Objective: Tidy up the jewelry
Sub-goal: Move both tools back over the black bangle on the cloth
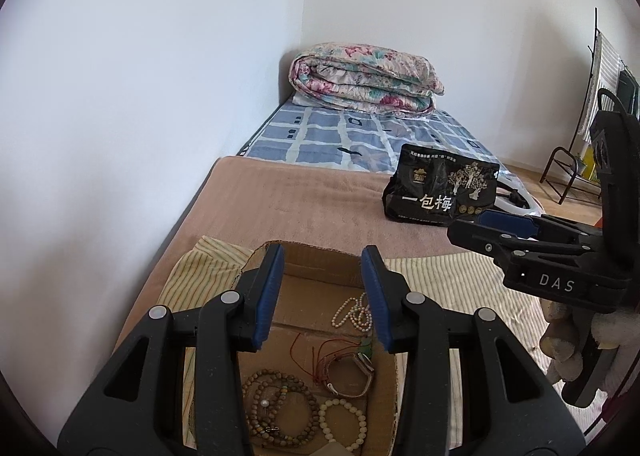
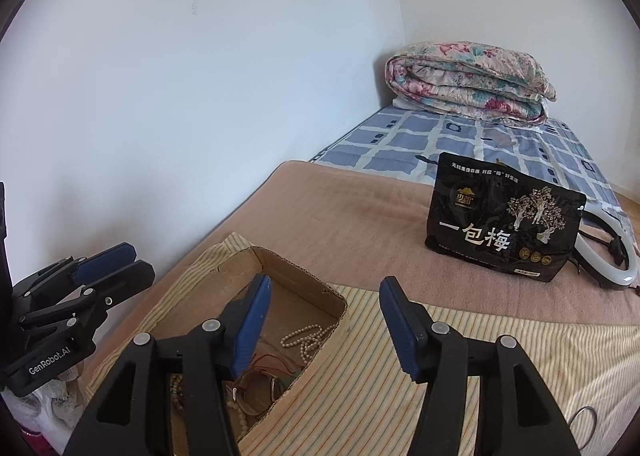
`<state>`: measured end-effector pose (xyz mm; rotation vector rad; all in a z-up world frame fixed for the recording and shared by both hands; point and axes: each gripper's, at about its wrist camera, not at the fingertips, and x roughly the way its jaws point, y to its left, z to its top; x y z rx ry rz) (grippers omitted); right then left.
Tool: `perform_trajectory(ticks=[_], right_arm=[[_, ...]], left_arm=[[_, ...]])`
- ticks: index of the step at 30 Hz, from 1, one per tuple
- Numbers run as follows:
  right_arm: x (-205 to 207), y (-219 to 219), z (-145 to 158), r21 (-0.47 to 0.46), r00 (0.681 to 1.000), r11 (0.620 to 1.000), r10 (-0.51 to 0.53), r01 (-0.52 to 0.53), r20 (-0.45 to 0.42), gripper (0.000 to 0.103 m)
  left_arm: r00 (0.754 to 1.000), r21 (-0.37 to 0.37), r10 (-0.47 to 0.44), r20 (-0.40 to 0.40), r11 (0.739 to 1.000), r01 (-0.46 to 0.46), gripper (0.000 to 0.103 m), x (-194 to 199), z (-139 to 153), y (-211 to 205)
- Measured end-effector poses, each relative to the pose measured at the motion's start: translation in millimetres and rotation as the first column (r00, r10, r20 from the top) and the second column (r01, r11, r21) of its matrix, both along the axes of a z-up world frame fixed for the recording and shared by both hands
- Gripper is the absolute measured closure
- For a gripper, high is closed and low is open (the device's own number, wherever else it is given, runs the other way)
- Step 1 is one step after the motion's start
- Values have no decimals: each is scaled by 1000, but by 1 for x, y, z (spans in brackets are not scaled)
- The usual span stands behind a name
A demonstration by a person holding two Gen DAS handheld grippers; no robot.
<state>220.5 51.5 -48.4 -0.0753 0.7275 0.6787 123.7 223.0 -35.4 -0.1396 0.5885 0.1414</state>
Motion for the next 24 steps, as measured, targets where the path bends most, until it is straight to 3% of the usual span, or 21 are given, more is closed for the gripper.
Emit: perform_trajectory(ticks=[11, 19, 21, 24], right_arm=[[-26, -52, 32, 13, 994, 997, -72, 71, 76, 26], [-46, -99, 42, 8, 987, 992, -128, 128, 94, 23], [-50, -112, 42, -2, 984, 989, -145, 146, 101, 23], [-57, -132, 44, -18, 978, 984, -171, 175, 117, 16]], left_arm=[[996, 25, -47, 77, 999, 45, 63, -15, 28, -42], [990, 42, -100, 96, 994, 97, 62, -22, 38, -77], [988, 44, -114, 102, 993, 110, 54, -25, 41, -87], [985, 48, -135, 111, 990, 130, 51, -27, 44, -101]])
